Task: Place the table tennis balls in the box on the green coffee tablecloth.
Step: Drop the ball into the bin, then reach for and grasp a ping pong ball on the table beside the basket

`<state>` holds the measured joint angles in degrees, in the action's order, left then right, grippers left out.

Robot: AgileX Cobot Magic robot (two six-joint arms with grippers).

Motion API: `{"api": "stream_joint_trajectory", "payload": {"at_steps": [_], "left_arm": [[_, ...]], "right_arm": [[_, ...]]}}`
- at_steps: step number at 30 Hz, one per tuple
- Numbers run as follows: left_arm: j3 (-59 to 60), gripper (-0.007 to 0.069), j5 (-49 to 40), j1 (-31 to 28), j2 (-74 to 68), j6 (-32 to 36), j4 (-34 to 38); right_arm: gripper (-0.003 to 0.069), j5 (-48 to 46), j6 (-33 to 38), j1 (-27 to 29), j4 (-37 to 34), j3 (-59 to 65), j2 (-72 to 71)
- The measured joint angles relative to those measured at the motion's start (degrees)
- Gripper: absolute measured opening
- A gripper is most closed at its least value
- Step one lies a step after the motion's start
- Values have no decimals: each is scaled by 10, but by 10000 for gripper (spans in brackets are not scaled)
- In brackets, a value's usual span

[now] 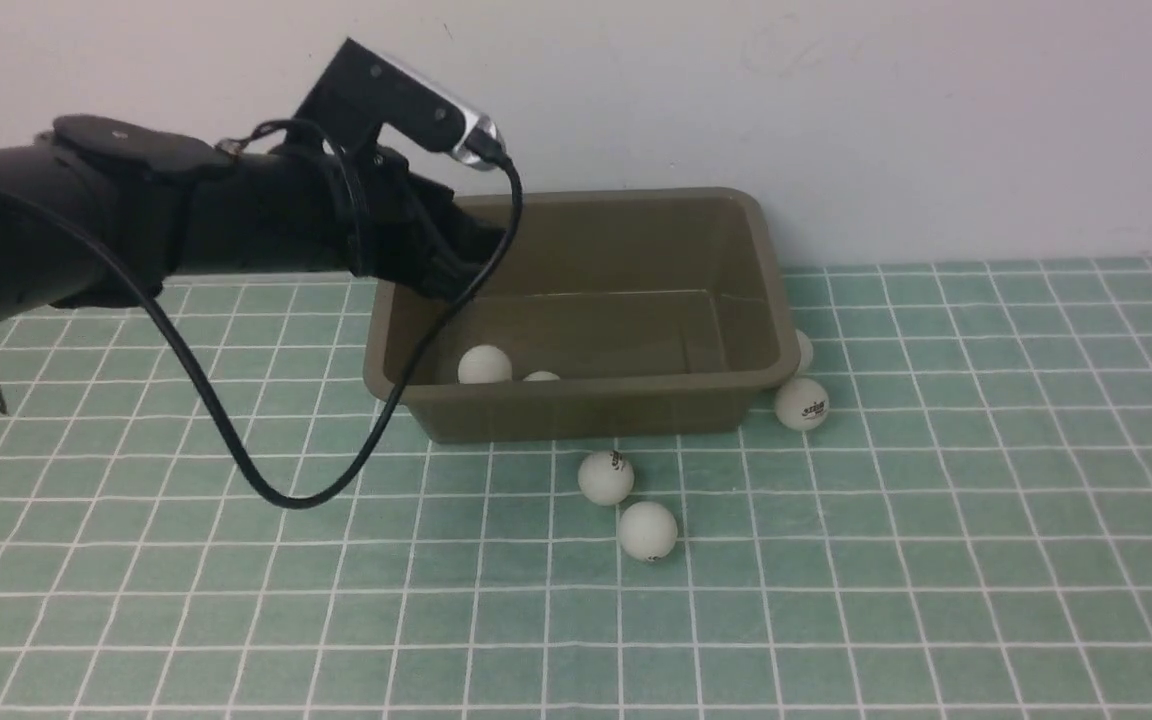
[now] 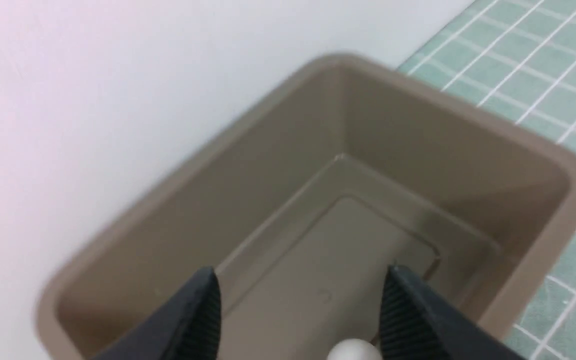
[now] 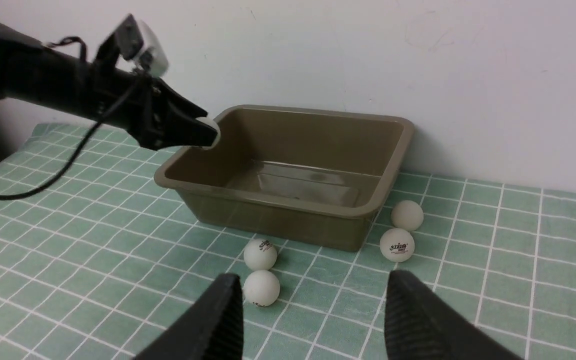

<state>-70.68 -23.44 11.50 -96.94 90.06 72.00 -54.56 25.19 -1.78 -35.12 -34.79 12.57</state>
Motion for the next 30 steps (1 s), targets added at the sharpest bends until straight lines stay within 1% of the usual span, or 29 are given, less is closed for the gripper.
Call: {"api": "stream_joint_trajectory", "payload": {"at_steps": [3, 5, 7, 9, 11, 13, 15, 17, 18, 19, 21, 22, 24, 28, 30], "left_arm": [[0, 372, -10, 0, 41, -40, -43], [0, 363, -32, 0, 62, -97, -74], [0, 350, -91, 0, 85, -182, -111], [0, 330, -184, 0, 107, -294, -156], [-1, 312, -259, 0, 113, -370, -190], [0, 295, -320, 5, 113, -430, -235], [10, 279, -347, 18, 113, -462, -279], [25, 269, -343, 37, 112, -476, -310], [41, 267, -324, 56, 111, -484, -335], [53, 267, -303, 71, 108, -488, -344], [74, 267, -257, 102, 96, -496, -351], [87, 267, -215, 123, 82, -506, -352], [92, 267, -164, 148, 57, -530, -352], [93, 266, -69, 179, 8, -582, -351], [93, 260, -24, 184, -10, -597, -349]], "right_arm": [[356, 7, 1, 0, 0, 0, 0], [356, 9, 3, 0, 0, 0, 0], [356, 10, 10, 0, 0, 0, 0], [356, 11, 14, 0, 0, 0, 0], [356, 12, 19, 0, 0, 0, 0], [356, 13, 25, 0, 0, 0, 0], [356, 15, 27, 0, 0, 0, 0], [356, 21, 28, 0, 0, 0, 0], [356, 25, 28, 0, 0, 0, 0], [356, 28, 29, 0, 0, 0, 0], [356, 33, 29, 0, -2, 0, 0], [356, 34, 29, 0, -3, 0, 0], [356, 34, 29, 0, -10, 0, 0], [356, 34, 29, 0, -20, 0, 0], [356, 34, 29, 0, -23, 0, 0]]}}
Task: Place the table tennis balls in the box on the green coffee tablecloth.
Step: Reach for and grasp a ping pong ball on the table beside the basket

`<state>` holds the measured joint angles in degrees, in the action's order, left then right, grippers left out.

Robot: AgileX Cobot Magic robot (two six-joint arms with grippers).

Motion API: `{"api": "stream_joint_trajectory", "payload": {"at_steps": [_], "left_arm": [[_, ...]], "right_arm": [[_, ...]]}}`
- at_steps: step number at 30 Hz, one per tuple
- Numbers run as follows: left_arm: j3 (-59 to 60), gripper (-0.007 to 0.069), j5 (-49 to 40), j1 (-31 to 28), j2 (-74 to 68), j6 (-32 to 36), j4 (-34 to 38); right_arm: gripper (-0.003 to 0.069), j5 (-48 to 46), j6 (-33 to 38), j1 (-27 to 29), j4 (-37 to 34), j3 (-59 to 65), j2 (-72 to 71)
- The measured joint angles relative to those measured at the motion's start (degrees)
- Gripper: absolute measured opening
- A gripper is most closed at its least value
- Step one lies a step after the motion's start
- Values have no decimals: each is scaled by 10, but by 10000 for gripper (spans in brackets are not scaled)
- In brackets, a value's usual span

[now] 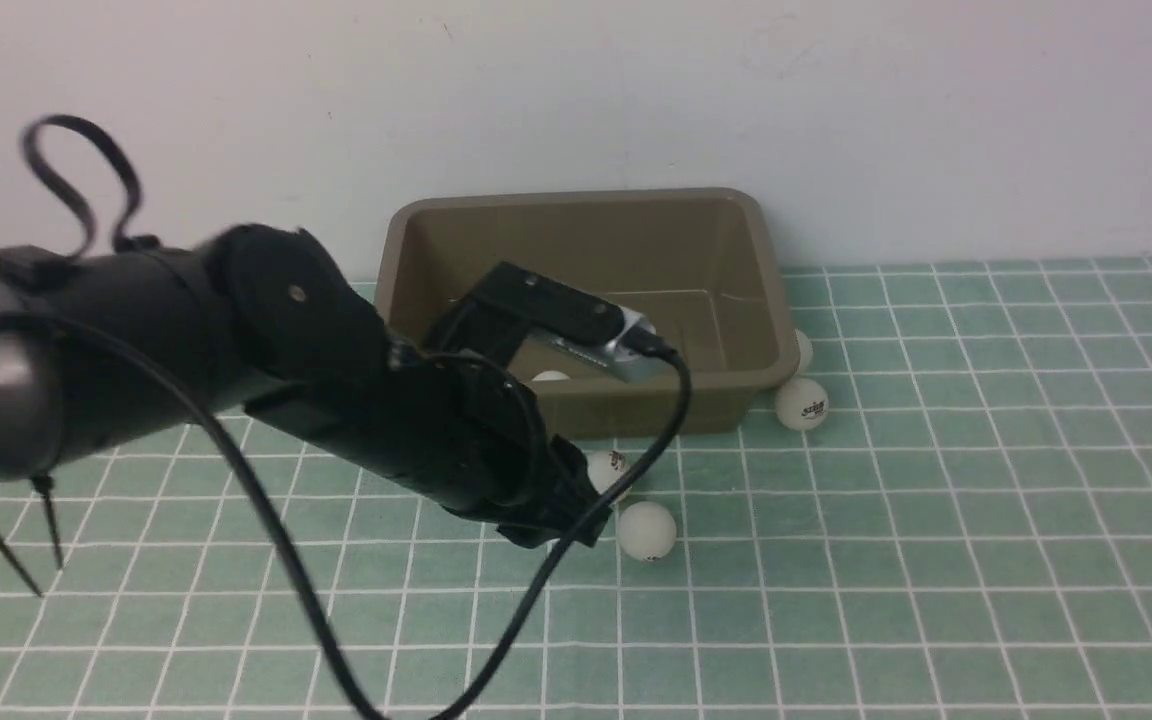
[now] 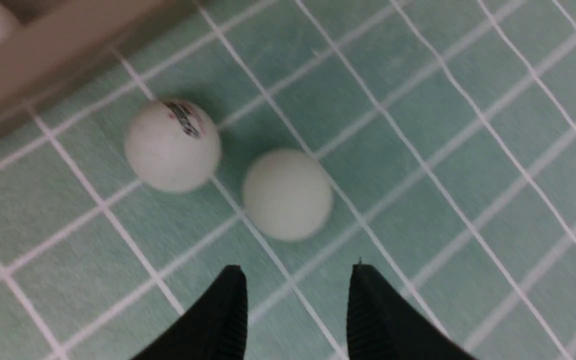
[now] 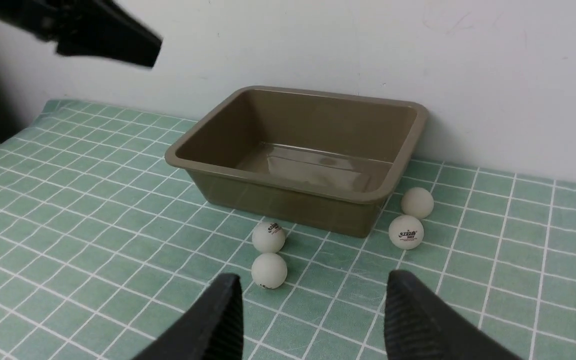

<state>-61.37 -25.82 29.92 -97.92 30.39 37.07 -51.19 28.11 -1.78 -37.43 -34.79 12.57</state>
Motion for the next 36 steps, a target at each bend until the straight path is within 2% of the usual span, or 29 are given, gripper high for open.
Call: {"api": "stream_joint_trajectory", "payload": {"at_steps": [5, 8, 11, 15, 19, 21, 31, 36], "left_arm": [[0, 258, 71, 0, -31, -13, 10], [0, 258, 56, 4, -39, -14, 16], [0, 268, 16, 12, -39, 28, 18], [0, 363, -11, 22, -39, 102, 33], [0, 485, 4, 22, -39, 154, 76], [0, 519, 21, 22, -42, 170, 98], [0, 531, 59, 27, -99, 249, 169], [-1, 531, 87, 27, -120, 326, 225]], "right_arm": [[356, -1, 0, 0, -1, 0, 0], [356, -2, 0, 0, -1, 0, 0], [356, -2, 0, 0, -1, 0, 0], [356, -2, 0, 0, -1, 0, 0], [356, -2, 0, 0, -1, 0, 0], [356, -2, 0, 0, -1, 0, 0], [356, -5, 0, 0, -2, 0, 0], [356, -5, 0, 0, -2, 0, 0]]}}
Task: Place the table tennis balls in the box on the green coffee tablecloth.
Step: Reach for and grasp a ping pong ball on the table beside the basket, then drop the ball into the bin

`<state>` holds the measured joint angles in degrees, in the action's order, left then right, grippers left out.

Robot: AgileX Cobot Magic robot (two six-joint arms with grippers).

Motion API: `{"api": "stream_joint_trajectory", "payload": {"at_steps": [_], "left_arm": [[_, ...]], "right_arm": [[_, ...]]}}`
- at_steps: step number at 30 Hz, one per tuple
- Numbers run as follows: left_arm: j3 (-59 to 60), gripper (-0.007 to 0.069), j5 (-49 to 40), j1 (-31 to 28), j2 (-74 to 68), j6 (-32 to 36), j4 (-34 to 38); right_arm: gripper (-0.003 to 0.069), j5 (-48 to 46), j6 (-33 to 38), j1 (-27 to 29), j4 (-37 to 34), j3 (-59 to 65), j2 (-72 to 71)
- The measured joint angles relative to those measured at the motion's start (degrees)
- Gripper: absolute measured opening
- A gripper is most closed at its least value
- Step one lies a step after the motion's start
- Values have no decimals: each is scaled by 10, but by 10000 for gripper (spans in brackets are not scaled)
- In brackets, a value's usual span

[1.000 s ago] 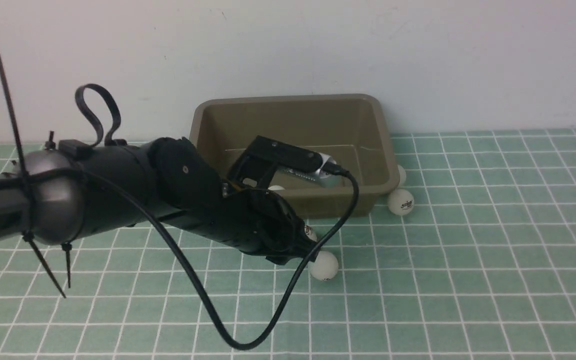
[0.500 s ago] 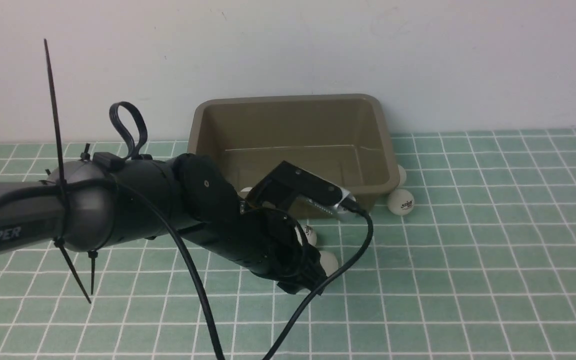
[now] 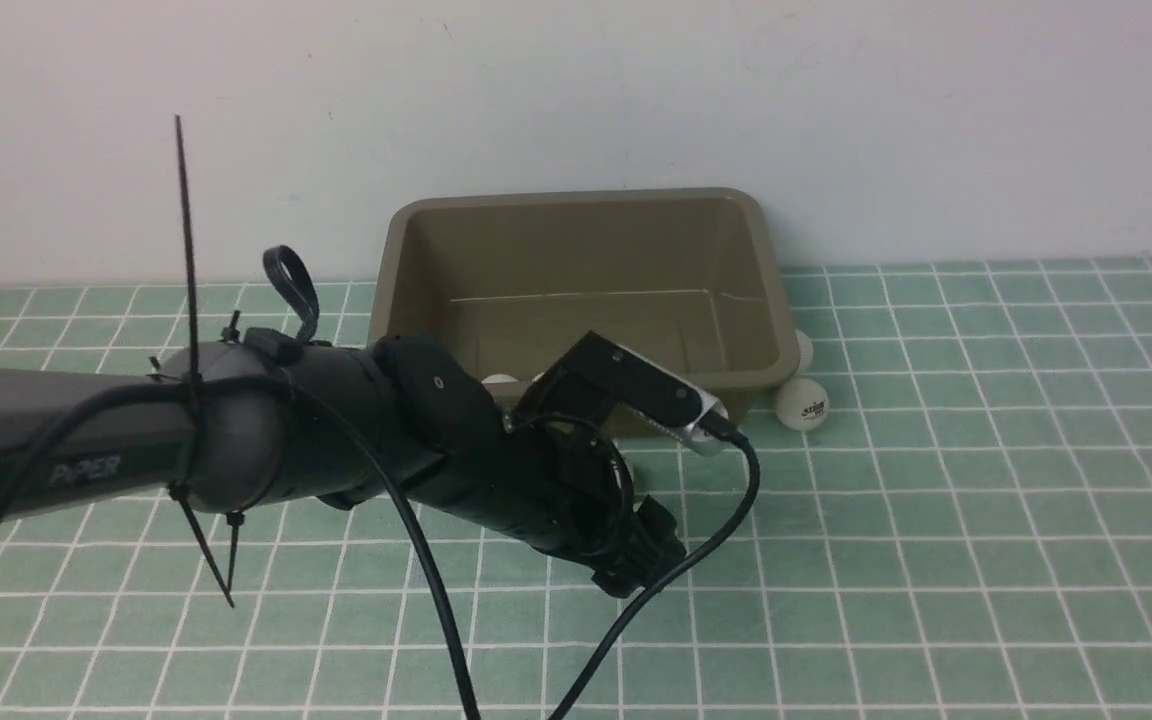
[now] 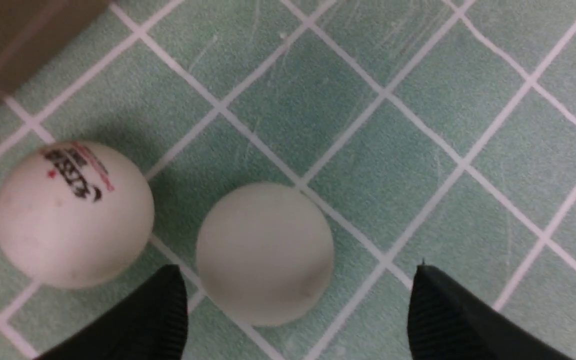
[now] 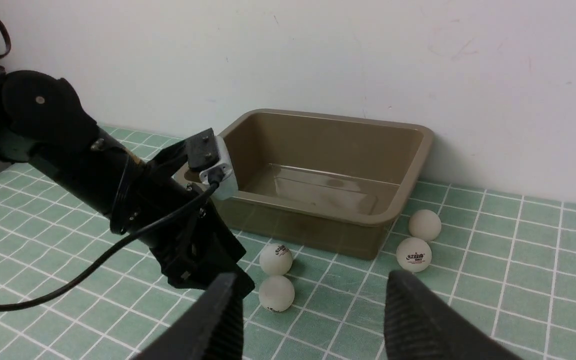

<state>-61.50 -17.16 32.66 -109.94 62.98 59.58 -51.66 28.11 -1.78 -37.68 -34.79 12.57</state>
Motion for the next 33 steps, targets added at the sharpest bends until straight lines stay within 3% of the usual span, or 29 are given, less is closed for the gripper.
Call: {"api": "stream_joint_trajectory", "payload": {"at_steps": [4, 6, 8, 9, 22, 25, 33], "left_arm": [[-9, 498, 15, 0, -15, 67, 74], [-11, 425, 22, 0, -20, 95, 108], [-14, 302, 25, 0, -22, 118, 135], [-15, 286, 25, 0, -22, 135, 144], [-15, 293, -60, 0, 42, 179, 177], [-15, 293, -64, 0, 93, 234, 215], [-15, 293, 81, -72, 114, 442, 371]], "right_arm": [[356, 0, 0, 0, 0, 0, 0], [356, 0, 0, 0, 0, 0, 0], [356, 0, 0, 0, 0, 0, 0], [356, 0, 0, 0, 0, 0, 0], [356, 0, 0, 0, -9, 0, 0], [356, 0, 0, 0, -9, 0, 0], [356, -16, 0, 0, -9, 0, 0]]}}
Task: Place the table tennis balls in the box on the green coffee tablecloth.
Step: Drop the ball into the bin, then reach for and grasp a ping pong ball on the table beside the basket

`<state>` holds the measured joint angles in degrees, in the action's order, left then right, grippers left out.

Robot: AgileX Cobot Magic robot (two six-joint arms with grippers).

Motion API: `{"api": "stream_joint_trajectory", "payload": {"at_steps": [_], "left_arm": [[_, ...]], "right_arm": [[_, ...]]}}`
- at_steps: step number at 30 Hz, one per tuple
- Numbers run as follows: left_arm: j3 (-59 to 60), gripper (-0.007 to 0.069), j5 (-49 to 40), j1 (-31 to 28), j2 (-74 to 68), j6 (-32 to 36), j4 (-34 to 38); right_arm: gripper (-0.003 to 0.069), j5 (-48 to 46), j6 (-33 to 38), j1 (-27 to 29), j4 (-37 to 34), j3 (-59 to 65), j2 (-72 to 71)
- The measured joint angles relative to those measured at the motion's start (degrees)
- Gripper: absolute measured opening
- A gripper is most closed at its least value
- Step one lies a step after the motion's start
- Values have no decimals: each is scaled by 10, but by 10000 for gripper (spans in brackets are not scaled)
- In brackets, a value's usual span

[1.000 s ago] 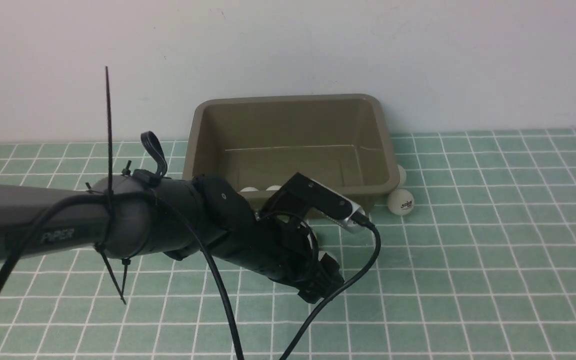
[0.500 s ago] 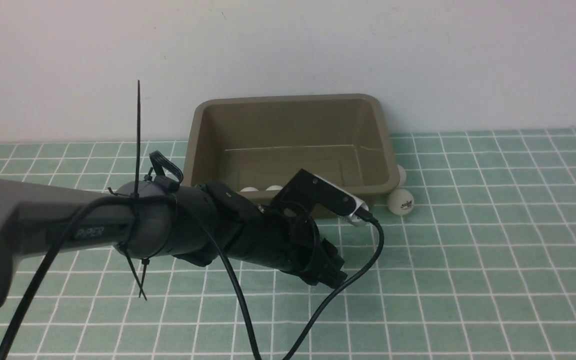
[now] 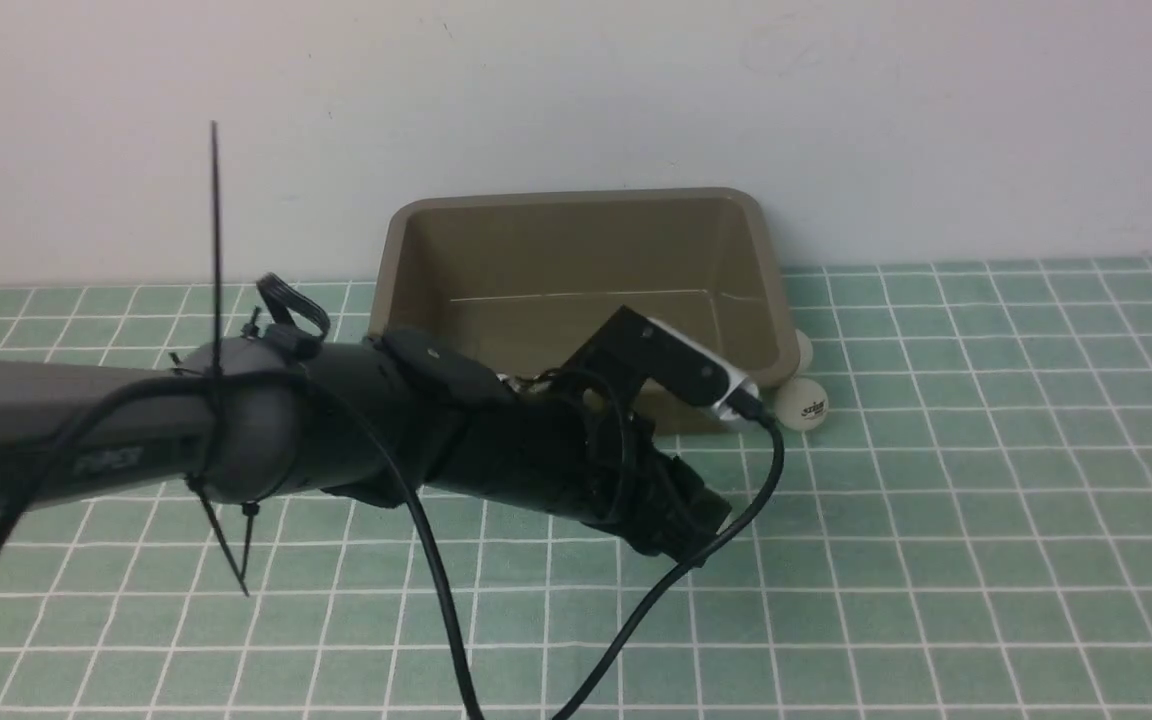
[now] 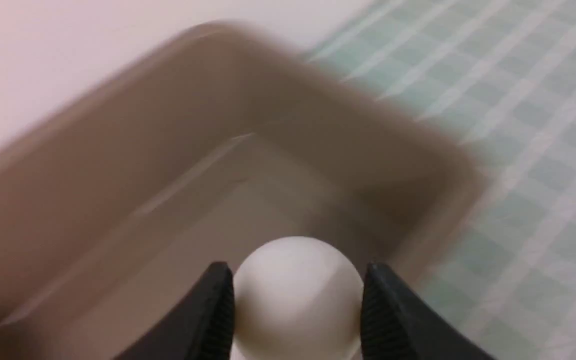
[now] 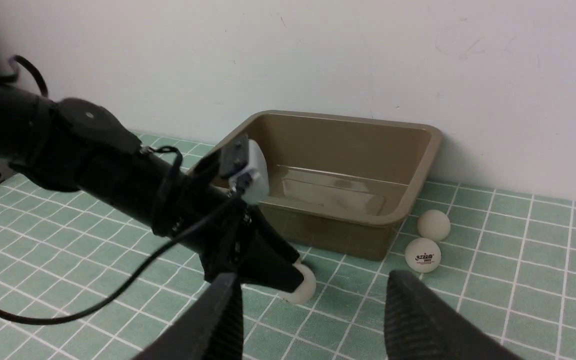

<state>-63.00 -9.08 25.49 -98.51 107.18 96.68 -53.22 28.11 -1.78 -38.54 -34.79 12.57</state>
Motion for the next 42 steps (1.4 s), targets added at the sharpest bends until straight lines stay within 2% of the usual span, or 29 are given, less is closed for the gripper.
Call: {"api": "stream_joint_trajectory", "payload": {"at_steps": [4, 5, 7, 9, 11, 12, 14, 16, 21, 24, 29, 34, 36, 39, 42], "left_arm": [[-9, 287, 0, -59, -24, 125, 16], [-11, 235, -14, -75, -32, 153, 16], [-13, 206, -34, -90, -38, 181, 16], [-13, 247, -49, -101, -43, 193, 16], [-18, 338, -58, -105, -44, 190, 15], [-21, 352, -56, -105, -44, 186, 15], [-23, 420, -52, -105, -40, 161, 15], [-23, 440, -47, -104, -29, 131, 15], [-21, 448, -70, -90, 23, 6, 14], [-11, 448, -128, -70, 56, -93, -46], [-6, 448, -228, -51, 74, -307, -220], [-6, 448, -295, -48, 71, -540, -488], [-6, 448, -318, -48, 67, -607, -548], [-6, 448, -341, -48, 53, -663, -585], [-6, 448, -342, -48, 29, -677, -577]], "right_arm": [[356, -14, 0, 0, 0, 0, 0], [356, -17, 0, 0, 0, 0, 0], [356, -21, 0, 0, 0, 0, 0], [356, -23, 0, 0, -3, 0, 0], [356, -24, 0, 0, -3, 0, 0], [356, -24, 0, 0, -3, 0, 0], [356, -24, 0, 0, -3, 0, 0], [356, -25, 0, 0, -3, 0, 0], [356, -21, 0, 0, -3, 0, 0], [356, -16, 0, 0, -3, 0, 0], [356, -10, 0, 0, -2, 0, 0], [356, -10, 0, 0, -1, 0, 0], [356, -9, 0, 0, 0, 0, 0], [356, -1, 0, 0, 0, 0, 0], [356, 3, 0, 0, 0, 0, 0]]}}
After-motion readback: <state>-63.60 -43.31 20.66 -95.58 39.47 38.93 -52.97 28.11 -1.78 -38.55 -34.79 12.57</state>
